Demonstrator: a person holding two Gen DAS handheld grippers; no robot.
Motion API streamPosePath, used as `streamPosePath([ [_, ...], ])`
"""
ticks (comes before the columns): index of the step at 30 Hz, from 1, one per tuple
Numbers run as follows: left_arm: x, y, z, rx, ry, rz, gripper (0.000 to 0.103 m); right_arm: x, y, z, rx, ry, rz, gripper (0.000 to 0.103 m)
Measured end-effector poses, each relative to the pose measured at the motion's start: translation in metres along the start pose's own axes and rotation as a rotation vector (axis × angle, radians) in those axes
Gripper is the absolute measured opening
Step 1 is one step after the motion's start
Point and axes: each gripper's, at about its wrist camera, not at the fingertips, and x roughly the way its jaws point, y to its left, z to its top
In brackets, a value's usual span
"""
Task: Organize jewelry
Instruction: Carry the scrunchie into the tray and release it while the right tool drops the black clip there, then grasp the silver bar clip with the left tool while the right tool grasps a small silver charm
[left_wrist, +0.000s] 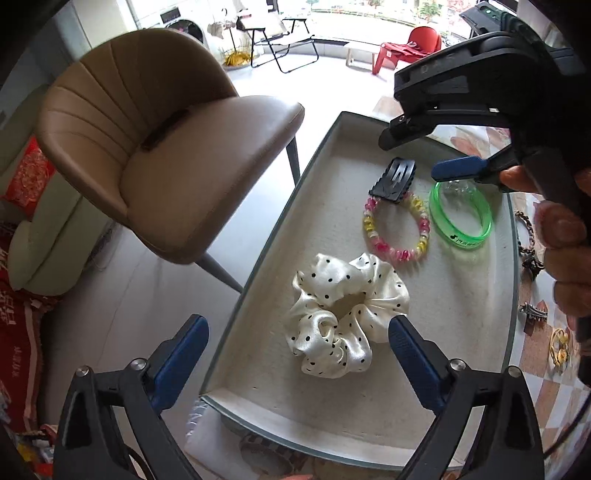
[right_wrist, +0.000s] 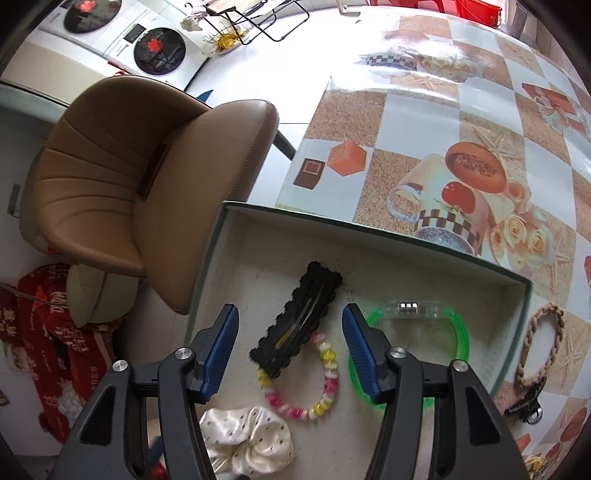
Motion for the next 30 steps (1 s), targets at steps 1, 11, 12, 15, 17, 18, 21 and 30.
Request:
streamPosePath([
  [1,-0.001,0.0,-0.001,0.004,0.002,0.003,0.1,-0.005,0.0,-0.001,-0.001,-0.005,0.005,0.066],
  [11,-0.019,-0.012,0.001,0.053,-0.008,0.013,0.103,-0.061,-0.032,-0.031,0.1,-0.074,0.064,0.084],
  [12,-0.022,-0.014,0.001,0.055,-0.011,0.007,0.103,-0.068,-0.037,-0.035,0.111,-0.089,0.067,0.087],
  [15,-0.031,-0.022,0.005,0.076,-0.017,-0.004,0.103,-0.09,-0.056,-0.047,0.139,-0.114,0.066,0.097],
  [17,-0.037,-0.031,0.007,0.102,-0.026,-0.009,0.103,-0.109,-0.075,-0.06,0.155,-0.15,0.053,0.103],
  [18,-0.04,-0.035,0.008,0.114,-0.031,-0.013,0.103,-0.116,-0.08,-0.063,0.16,-0.157,0.047,0.103],
  [21,-0.049,-0.053,0.011,0.153,-0.042,-0.031,0.103,-0.141,-0.105,-0.082,0.186,-0.186,0.017,0.103],
  [30,-0.072,-0.114,0.011,0.24,-0.035,-0.12,0.103,-0.201,-0.172,-0.131,0.262,-0.255,-0.106,0.103],
])
